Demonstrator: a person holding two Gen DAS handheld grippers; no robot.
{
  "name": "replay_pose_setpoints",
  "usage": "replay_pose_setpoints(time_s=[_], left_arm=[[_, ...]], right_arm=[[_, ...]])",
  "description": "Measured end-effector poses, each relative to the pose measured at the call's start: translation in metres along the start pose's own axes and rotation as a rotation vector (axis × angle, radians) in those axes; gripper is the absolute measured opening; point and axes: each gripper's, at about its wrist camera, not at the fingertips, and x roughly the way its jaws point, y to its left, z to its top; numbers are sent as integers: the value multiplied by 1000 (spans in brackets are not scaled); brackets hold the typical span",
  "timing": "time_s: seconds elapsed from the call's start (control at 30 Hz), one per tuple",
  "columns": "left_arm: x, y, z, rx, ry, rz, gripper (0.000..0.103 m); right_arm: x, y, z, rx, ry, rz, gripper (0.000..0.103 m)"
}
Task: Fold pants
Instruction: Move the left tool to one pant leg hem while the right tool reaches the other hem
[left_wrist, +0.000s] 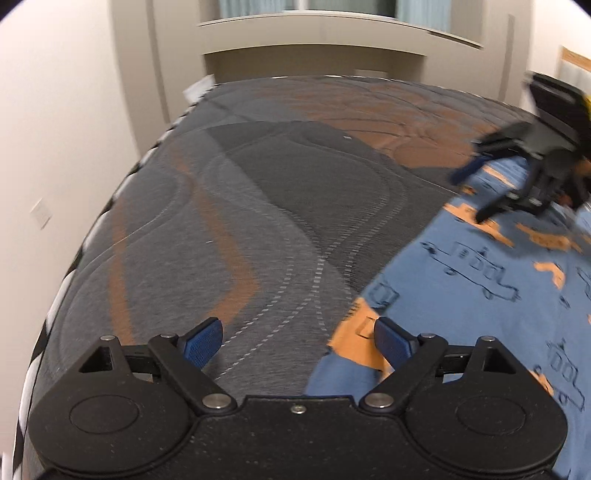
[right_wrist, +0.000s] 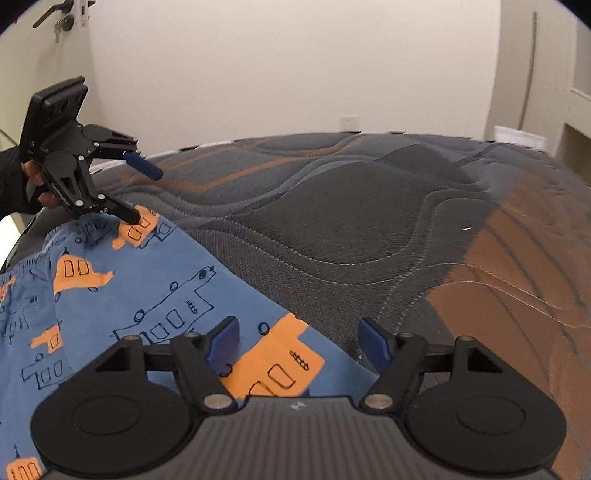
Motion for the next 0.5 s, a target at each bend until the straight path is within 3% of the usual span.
replay_pose_setpoints(time_s=[0.1, 0.23, 0.33, 0.4, 0.47, 0.5], left_arm=[[2, -7, 0, 21, 24, -23, 77], [3, -9, 0, -2, 60, -48, 33], [3, -12, 3, -28, 93, 11, 17], [2, -14, 5, -47, 100, 31, 3], [-2, -19, 6, -53, 96, 49, 0], [-2, -23, 7, -48, 87, 65, 0]], right_arm=[[14, -10, 3, 29, 42, 26, 76], [17, -13, -1, 88, 35, -1, 76], [16, -7, -2, 105, 23, -27, 70], [14, -4, -3, 129, 6, -52, 50], [11, 5, -1, 134, -18, -81, 5], [10, 11, 0, 122, -21, -104, 5]])
